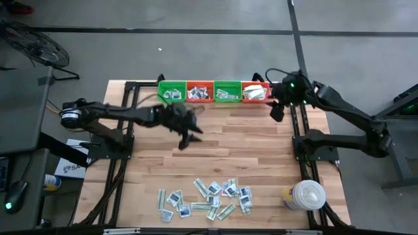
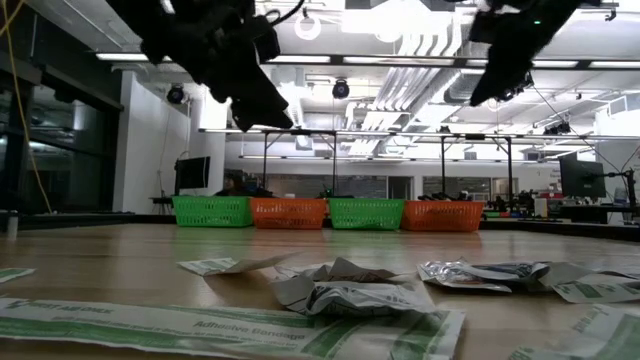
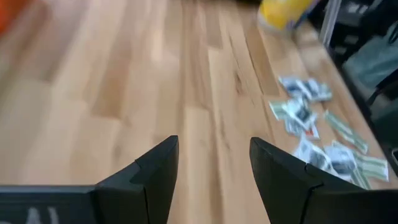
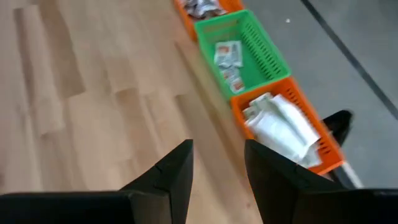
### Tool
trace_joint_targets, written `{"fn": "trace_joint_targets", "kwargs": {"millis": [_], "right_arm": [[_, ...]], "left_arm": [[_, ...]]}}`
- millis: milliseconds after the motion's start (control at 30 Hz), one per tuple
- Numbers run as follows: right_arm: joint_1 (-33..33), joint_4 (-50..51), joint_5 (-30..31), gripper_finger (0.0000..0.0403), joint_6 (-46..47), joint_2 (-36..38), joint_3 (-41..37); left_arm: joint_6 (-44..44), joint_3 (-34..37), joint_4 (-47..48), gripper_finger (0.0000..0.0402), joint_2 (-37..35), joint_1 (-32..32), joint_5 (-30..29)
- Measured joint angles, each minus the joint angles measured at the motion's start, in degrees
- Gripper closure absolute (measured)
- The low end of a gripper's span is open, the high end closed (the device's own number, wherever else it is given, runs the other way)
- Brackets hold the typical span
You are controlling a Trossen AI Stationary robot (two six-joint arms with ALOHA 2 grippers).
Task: Pick & Place First Aid Supplies
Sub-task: Put the green bandage pack in the right orange bin
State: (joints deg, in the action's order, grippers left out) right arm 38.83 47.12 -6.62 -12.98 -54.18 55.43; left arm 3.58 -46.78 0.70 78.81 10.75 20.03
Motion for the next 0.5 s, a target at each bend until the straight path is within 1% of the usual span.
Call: {"fn": "trace_joint_targets", "kwargs": {"millis": [133, 300, 367, 500], "right_arm": [[-3.3, -0.2, 0.0, 0.0266, 2.7, 6.1, -4.9], [-7.8, -1.0, 0.0, 0.0265, 6.4, 12.5, -9.2], [-9.5, -1.1, 0.0, 0.0265, 8.0, 14.5, -10.2], [-13.0, -1.5, 0.1, 0.0265, 11.4, 17.6, -12.2]], "left_arm": [[5.4, 0.0, 2.9, 0.0206, 0.0, -9.6, -10.8], [9.7, 0.0, 5.1, 0.0206, 0.0, -20.8, -24.4], [13.0, 0.0, 6.2, 0.0206, 0.0, -24.2, -28.8], [21.0, 0.0, 7.2, 0.0206, 0.0, -29.2, -34.6]]}}
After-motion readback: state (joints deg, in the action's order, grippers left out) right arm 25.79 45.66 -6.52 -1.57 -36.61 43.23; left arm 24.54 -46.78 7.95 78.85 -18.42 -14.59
